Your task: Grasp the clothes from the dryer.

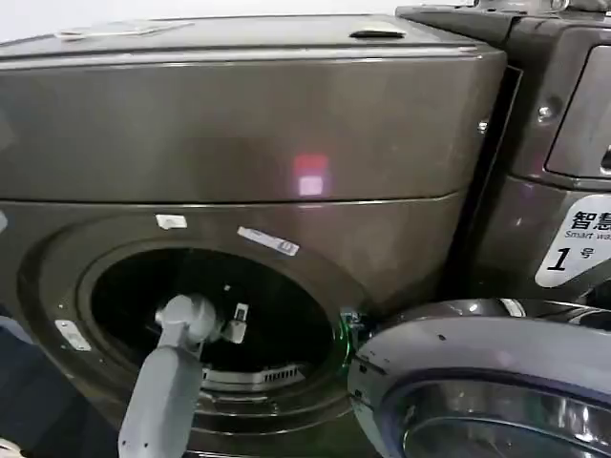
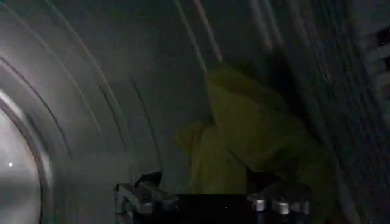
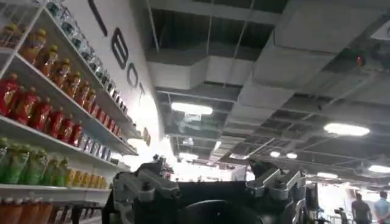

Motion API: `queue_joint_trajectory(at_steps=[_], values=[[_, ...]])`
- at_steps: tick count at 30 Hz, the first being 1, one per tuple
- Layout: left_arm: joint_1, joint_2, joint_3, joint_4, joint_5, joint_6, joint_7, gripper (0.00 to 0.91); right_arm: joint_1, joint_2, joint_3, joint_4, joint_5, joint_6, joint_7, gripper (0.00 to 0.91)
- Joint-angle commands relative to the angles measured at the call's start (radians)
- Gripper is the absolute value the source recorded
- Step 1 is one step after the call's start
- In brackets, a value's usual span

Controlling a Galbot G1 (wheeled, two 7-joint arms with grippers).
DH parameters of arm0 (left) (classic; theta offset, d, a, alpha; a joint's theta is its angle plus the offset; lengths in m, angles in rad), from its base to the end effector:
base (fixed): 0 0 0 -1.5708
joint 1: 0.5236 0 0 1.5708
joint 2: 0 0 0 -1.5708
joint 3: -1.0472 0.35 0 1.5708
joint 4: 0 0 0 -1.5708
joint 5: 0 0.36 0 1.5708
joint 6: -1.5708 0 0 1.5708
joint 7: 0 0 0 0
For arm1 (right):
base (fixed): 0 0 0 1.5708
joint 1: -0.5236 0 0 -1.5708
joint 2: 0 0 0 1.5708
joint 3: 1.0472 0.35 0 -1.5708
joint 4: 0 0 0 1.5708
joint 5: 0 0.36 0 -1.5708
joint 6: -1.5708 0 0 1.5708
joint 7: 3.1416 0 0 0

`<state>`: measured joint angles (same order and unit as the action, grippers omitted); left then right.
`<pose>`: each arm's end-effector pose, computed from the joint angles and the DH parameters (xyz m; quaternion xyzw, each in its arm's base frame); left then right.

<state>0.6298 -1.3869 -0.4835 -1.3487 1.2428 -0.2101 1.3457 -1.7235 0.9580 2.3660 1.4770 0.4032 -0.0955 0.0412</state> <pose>0.4929 0.0647 -0.2459 -0.4652 -0.5752 -0.6065 0.2915 -0.1472 -0.5032 -0.0297 0.6859 0.6826 -0.2257 0.1126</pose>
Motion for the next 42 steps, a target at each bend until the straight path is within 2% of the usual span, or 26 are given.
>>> queue_joint_trajectory(at_steps=[1, 10, 23, 34, 38, 42], values=[[-0.016, -0.001, 0.001, 0.102, -0.042, 0.009, 0.002, 0.000, 0.001, 0.002, -0.002, 0.000, -0.001, 0.000, 0.000, 0.907], [-0.019, 0.003, 0.002, 0.126, -0.105, 0.024, 0.002, 0.000, 0.003, -0.001, -0.005, -0.004, -0.001, 0.000, 0.000, 0.907], [-0.019, 0.012, 0.016, 0.061, -0.237, 0.124, -0.001, 0.000, 0.005, -0.001, -0.008, -0.009, -0.001, 0.001, 0.000, 0.907], [-0.029, 0.009, 0.018, 0.063, -0.281, 0.143, -0.022, 0.000, 0.004, -0.001, -0.006, -0.011, 0.000, 0.002, 0.000, 0.907], [-0.038, 0.007, 0.024, 0.052, -0.347, 0.166, -0.112, 0.000, 0.006, 0.003, -0.007, -0.002, 0.007, -0.006, -0.003, 0.907], [-0.056, -0.001, 0.028, 0.024, -0.449, 0.252, -0.268, 0.000, 0.005, 0.003, -0.006, 0.003, 0.011, -0.011, -0.006, 0.907]])
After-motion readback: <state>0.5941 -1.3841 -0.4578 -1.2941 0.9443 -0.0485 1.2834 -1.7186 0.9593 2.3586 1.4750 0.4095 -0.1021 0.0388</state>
